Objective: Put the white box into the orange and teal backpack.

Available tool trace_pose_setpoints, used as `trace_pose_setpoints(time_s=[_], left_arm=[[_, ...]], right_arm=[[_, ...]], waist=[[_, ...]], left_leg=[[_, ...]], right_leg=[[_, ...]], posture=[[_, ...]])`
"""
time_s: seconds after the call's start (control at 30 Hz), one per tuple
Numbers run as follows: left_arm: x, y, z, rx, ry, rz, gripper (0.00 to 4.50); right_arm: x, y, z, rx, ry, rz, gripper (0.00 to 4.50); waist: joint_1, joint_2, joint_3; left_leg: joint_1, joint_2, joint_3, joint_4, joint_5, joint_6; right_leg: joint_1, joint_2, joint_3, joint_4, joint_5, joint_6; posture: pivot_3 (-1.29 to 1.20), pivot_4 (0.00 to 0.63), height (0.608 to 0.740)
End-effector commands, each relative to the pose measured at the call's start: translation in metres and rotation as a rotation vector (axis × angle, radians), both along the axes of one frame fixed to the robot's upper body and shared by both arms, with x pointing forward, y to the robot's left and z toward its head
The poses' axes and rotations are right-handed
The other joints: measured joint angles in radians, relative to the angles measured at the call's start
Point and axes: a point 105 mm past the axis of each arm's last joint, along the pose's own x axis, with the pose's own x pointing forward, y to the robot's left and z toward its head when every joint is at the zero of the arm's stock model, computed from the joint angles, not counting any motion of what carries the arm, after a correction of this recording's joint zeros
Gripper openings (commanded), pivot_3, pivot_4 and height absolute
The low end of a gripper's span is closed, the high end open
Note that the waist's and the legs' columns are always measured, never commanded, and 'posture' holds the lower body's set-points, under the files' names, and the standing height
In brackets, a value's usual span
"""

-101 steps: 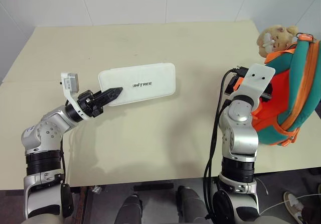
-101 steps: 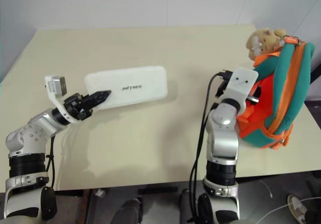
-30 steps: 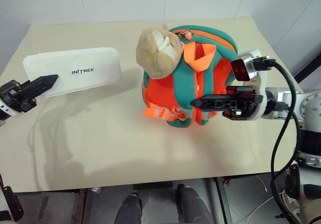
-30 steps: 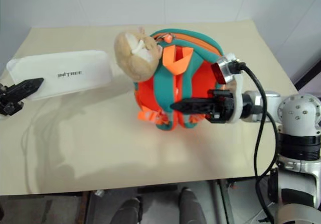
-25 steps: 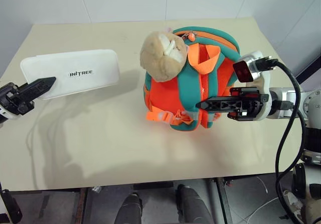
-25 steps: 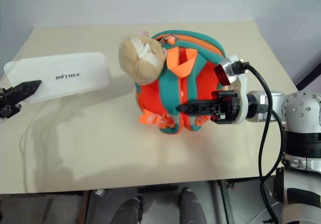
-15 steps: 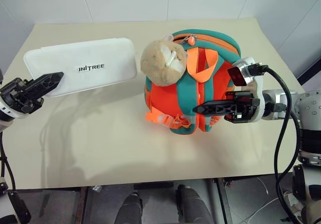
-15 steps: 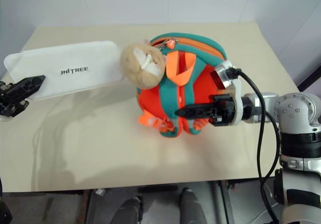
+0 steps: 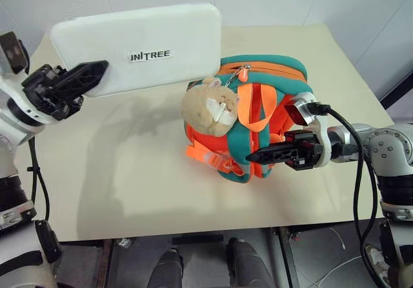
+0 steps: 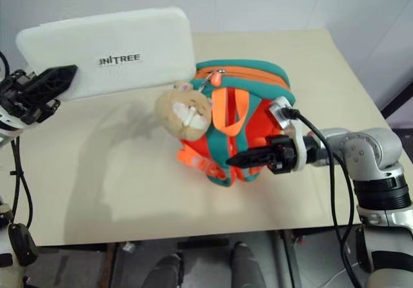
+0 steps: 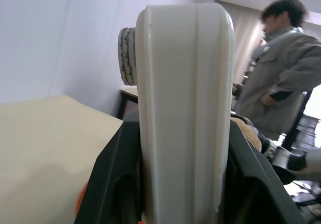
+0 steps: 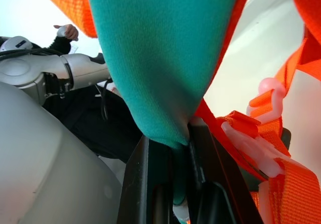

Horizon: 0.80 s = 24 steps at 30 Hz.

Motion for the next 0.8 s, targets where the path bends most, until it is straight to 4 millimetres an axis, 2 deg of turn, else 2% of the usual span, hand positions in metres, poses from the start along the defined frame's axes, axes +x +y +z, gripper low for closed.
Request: trace_pose_setpoints(time_s=[0.03,0.2,0.27,0.47,0.67,0.8], left_arm=[[-0.006,-0.009,0.006,0.066,-0.062,-0.039,1.38],[0.012,-0.011,-0.003,0.152,-0.146,0.067,1.38],[0.02,-0.011,0.0,0.17,-0.216,0.128,1.38],[0.026,-0.004,0.012,0.196,-0.305,0.199,1.38],[0.021,-0.007,-0.006,0.328,-0.265,0.133,1.38],[0.015,-0.01,-0.031,0.484,-0.197,0.053,1.38]], right_arm=[[-0.004,0.004,0.002,0.006,-0.02,0.035,0.01],[-0.004,0.006,0.002,0.014,-0.023,0.03,0.01],[-0.004,0.006,0.001,0.016,-0.023,0.03,0.01],[-0.004,0.006,0.0,0.02,-0.024,0.027,0.01],[-0.003,0.006,0.001,0.024,-0.029,0.022,0.01],[-0.002,0.006,0.001,0.026,-0.033,0.018,0.01]], waist=[[0.0,0.0,0.0],[0.004,0.0,0.0],[0.008,0.0,0.0],[0.011,0.0,0.0],[0.009,0.0,0.0],[0.004,0.0,0.0]], left_leg=[[0.0,0.0,0.0,0.0,0.0,0.0],[0.0,0.0,0.0,0.001,0.0,0.0],[0.0,0.0,0.0,0.002,0.0,0.0],[0.0,-0.001,0.0,0.006,0.0,0.0],[0.0,-0.001,0.0,0.006,0.0,0.0],[0.0,-0.001,0.0,0.006,0.0,0.0]], right_leg=[[0.0,0.0,0.0,0.0,0.0,0.0],[0.0,0.0,0.0,0.001,0.0,0.0],[0.001,0.0,0.0,0.001,0.0,0.0],[0.002,0.0,0.0,0.003,0.001,0.001],[0.002,0.0,0.0,0.004,0.001,0.001],[0.002,0.0,0.0,0.004,0.001,0.001]], posture=[[0.0,0.15,0.74],[0.0,0.15,0.74],[0.0,0.15,0.74],[0.0,0.15,0.74],[0.0,0.15,0.74],[0.0,0.15,0.74]])
